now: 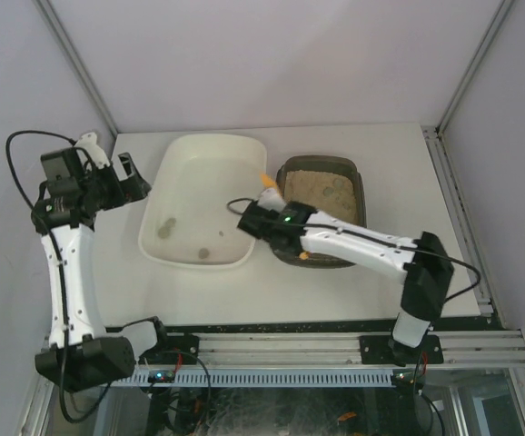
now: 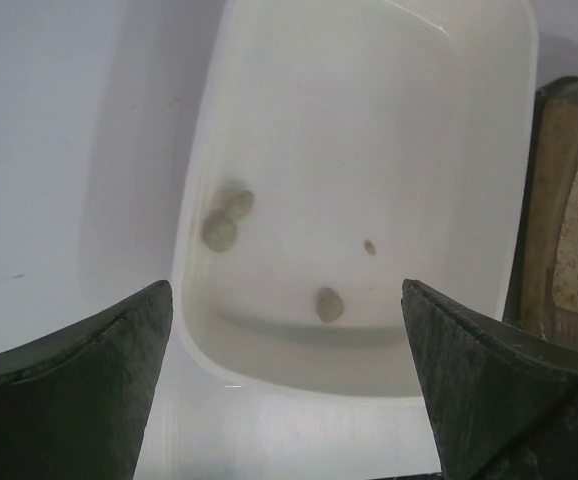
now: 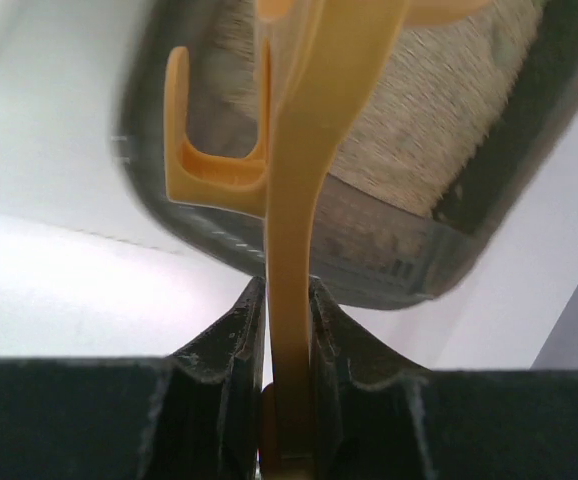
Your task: Clean the litter box
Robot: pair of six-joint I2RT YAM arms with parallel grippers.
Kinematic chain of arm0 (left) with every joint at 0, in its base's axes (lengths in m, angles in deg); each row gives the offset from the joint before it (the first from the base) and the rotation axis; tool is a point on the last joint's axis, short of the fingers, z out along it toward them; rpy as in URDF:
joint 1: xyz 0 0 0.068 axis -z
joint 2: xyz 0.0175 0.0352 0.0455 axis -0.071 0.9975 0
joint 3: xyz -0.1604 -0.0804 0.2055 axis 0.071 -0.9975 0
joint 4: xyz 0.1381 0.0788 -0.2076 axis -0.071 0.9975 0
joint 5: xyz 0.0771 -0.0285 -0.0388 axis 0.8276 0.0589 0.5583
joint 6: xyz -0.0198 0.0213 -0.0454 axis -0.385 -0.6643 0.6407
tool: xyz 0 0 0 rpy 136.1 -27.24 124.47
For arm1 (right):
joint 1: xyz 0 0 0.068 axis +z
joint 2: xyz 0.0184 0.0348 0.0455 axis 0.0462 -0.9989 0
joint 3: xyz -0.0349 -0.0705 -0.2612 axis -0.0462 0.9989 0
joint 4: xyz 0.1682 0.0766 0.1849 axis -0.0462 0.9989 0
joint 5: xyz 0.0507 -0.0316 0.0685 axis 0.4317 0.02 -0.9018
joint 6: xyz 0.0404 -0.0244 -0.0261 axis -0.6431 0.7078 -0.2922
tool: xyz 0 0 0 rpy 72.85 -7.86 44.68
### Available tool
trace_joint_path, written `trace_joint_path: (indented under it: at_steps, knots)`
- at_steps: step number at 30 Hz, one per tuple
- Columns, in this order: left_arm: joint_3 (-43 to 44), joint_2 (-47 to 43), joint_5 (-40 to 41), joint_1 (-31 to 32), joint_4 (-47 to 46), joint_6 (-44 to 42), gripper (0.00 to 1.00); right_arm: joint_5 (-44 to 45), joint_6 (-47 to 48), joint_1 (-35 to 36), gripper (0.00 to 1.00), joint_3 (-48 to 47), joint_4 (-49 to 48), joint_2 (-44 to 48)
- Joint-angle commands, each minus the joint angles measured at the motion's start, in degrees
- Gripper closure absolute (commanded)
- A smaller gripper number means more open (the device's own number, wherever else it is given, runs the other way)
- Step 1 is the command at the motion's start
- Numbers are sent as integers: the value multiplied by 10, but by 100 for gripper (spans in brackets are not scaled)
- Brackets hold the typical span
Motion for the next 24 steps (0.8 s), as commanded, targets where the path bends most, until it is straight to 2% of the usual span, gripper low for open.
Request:
trace_joint_path:
  at_steps: [1, 3, 6, 10, 13, 17, 21, 24]
  knots:
    - [60, 65, -34, 63, -40, 13, 0, -87, -40, -100, 100, 80, -36, 112]
    - [76, 96, 13, 108, -64, 26, 0, -138, -41, -153, 100, 114, -48, 139]
    - [106, 155, 37, 170, -103, 60, 0, -146, -36, -204, 100, 121, -33, 148]
    - [127, 238, -29, 215, -159, 162, 0, -167, -23, -250, 100, 91, 1, 119]
    - [126, 266, -71, 235, -187, 240, 0, -142, -28, -262, 100, 51, 38, 66]
    - [103, 250, -40, 237, -195, 307, 0, -90, -32, -264, 100, -2, 75, -10]
    - [73, 206, 21, 237, -188, 293, 0, -39, -37, -264, 100, -56, 103, -91]
    - [35, 172, 33, 236, -200, 280, 0, -5, -41, -259, 100, -95, 129, -146]
